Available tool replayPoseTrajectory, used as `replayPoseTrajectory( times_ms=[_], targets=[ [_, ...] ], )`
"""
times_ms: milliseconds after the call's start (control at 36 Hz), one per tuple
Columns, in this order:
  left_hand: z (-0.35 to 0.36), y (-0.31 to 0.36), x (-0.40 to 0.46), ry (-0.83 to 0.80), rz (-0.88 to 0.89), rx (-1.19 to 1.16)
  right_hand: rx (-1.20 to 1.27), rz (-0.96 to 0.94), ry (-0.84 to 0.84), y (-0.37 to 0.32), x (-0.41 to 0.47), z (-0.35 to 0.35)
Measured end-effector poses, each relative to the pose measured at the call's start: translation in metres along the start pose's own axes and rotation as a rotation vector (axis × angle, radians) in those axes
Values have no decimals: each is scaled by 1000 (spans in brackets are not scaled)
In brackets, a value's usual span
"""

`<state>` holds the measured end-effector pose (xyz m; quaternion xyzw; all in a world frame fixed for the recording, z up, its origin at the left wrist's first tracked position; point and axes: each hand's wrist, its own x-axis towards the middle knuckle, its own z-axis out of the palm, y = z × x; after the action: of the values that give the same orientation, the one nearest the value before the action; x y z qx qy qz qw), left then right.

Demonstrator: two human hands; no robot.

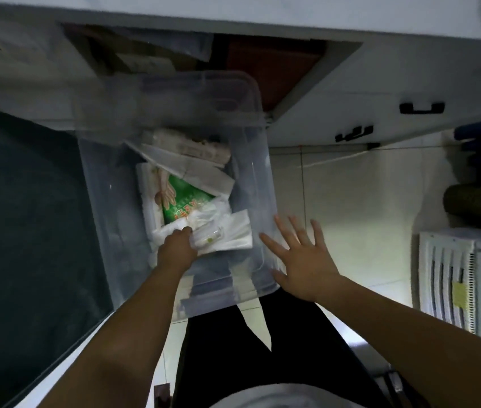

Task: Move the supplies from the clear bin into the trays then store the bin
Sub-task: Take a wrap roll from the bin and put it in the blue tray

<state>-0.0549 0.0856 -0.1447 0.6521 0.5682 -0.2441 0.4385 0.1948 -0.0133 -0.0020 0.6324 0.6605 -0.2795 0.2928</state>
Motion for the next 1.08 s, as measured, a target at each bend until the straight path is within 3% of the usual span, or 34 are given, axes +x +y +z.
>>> replayPoseTrajectory(
  times_ms=[111, 222, 389, 528, 639, 861, 1000, 1083],
  targets=[
    [-4, -1, 1, -15, 16, -19, 45, 1, -14, 1, 0, -1],
    [-19, 5, -12, 35, 29, -186, 108, 30, -20, 0, -1, -10],
    [-59, 38, -61, 154, 68, -739, 358, 69, 63, -16, -9, -43],
    [-88, 88, -112, 100, 50, -1214, 730, 51, 230, -28, -27, -79],
    [-100, 123, -145, 65, 8, -1423, 895, 34, 357, -35, -38, -101],
    [-92, 147, -175, -18, -47, -1494, 889, 35, 447, -34, -42, -110],
    [-91, 141, -169, -105, -16, -1383, 801, 59, 426, -29, -34, -105],
    [-93, 132, -155, -251, 51, -1283, 794, 106, 431, -24, -28, -99]
  ],
)
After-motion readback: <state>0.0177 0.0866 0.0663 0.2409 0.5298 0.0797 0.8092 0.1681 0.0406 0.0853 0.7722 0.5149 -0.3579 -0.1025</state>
